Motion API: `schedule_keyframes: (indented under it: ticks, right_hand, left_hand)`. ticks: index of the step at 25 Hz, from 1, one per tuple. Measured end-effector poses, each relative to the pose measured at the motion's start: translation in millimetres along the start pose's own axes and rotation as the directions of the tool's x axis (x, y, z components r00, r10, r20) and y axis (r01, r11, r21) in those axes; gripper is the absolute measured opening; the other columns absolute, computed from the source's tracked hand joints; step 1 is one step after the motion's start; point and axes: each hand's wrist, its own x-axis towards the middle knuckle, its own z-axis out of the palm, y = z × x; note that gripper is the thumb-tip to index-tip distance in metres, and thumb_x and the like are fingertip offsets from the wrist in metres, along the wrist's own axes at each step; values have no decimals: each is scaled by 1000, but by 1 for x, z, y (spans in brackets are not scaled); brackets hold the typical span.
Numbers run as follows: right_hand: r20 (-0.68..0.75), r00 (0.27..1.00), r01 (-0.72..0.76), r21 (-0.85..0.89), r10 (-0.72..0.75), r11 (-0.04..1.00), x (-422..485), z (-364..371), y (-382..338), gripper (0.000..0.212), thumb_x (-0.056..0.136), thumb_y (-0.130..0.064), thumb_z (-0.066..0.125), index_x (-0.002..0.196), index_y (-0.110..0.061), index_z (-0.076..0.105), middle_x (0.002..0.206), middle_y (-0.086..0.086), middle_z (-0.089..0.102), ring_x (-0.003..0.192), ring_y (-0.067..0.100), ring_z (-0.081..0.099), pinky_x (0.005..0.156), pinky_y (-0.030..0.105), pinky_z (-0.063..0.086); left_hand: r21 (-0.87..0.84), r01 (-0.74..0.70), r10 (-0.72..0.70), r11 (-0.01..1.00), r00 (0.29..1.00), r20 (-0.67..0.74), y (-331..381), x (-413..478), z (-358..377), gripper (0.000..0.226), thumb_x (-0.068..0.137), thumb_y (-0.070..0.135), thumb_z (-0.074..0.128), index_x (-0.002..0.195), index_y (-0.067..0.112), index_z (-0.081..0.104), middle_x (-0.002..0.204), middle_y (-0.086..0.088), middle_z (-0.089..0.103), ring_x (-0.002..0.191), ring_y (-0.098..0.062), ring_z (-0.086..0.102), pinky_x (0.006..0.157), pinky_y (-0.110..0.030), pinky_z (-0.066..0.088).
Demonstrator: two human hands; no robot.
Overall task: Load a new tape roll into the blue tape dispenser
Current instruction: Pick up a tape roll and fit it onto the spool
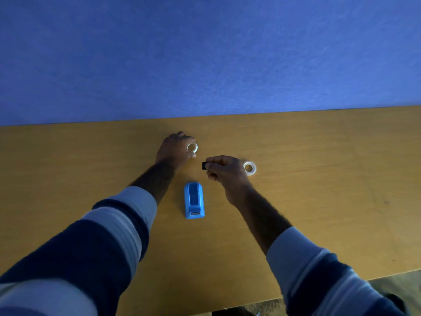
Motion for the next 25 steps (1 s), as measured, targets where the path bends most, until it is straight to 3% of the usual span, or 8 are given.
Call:
schedule_keyframes:
  ticks: [7, 9, 12, 14, 17, 21, 25]
  right_hand:
    - [-19, 1000, 4, -8, -4, 1000, -3, 3, 0, 11, 89, -1, 69, 97, -6, 73, 88, 15, 73, 71, 17, 62, 64, 26, 55]
    - [-6, 1000, 10, 13, -10, 1000, -5, 7, 2, 11, 89, 1, 69, 98, -5, 72, 87, 16, 72, 70, 18, 60, 65, 27, 55]
    - [18, 1000, 10, 28, -10, 1000, -10, 14, 6, 11, 89, 2, 68, 97, -6, 71, 86, 15, 70, 67, 16, 61, 64, 25, 56]
    - [25, 1000, 6, 36, -7, 999, -12, 17, 9, 13, 89, 2, 69, 100, -4, 70, 86, 17, 70, 69, 17, 63, 68, 27, 57]
    - [50, 999, 15, 30, -17, 999, -17, 22, 13, 21, 87, 3, 70, 107, 6, 68, 88, 21, 70, 75, 22, 66, 75, 32, 57]
    - [54, 997, 52, -16, -51, 999, -28, 24, 18, 23, 84, 6, 70, 107, 4, 69, 95, 24, 72, 85, 27, 68, 81, 37, 56]
    - [97, 994, 51, 18, -53, 999, -39, 22, 22, 21, 88, 10, 62, 107, 4, 69, 99, 26, 70, 90, 28, 67, 86, 40, 55]
  left_hand:
    - [-168, 107, -87, 980, 988, 124, -1, -23, -13, 74, 82, 26, 81, 148, 24, 49, 146, -3, 52, 135, -24, 48, 107, -43, 44]
    - [-303, 109, -91, 947, 993, 71, -2, -41, -20, 62, 87, 23, 76, 145, 19, 54, 142, -6, 56, 128, -23, 54, 107, -41, 46]
    - [-498, 112, -142, 860, 990, -24, 6, -69, -30, 34, 94, 28, 69, 125, 15, 70, 114, -1, 73, 101, -14, 69, 92, -35, 55]
    - [-610, 159, -178, 776, 984, 29, 15, -88, -34, 27, 93, 37, 66, 109, 18, 76, 89, 11, 75, 78, -6, 69, 78, -30, 55]
    - [-759, 258, -207, 598, 964, 165, 25, -110, -33, 21, 96, 34, 63, 92, 19, 77, 65, 11, 70, 59, -8, 62, 68, -32, 53]
    - [-818, 313, -265, 483, 942, 205, 29, -126, -35, 25, 86, 42, 64, 80, 22, 77, 66, 4, 72, 58, -14, 62, 68, -39, 57]
    - [-842, 311, -248, 441, 944, 219, 30, -139, -35, 12, 81, 33, 69, 86, 28, 79, 80, -3, 78, 75, -20, 69, 87, -50, 60]
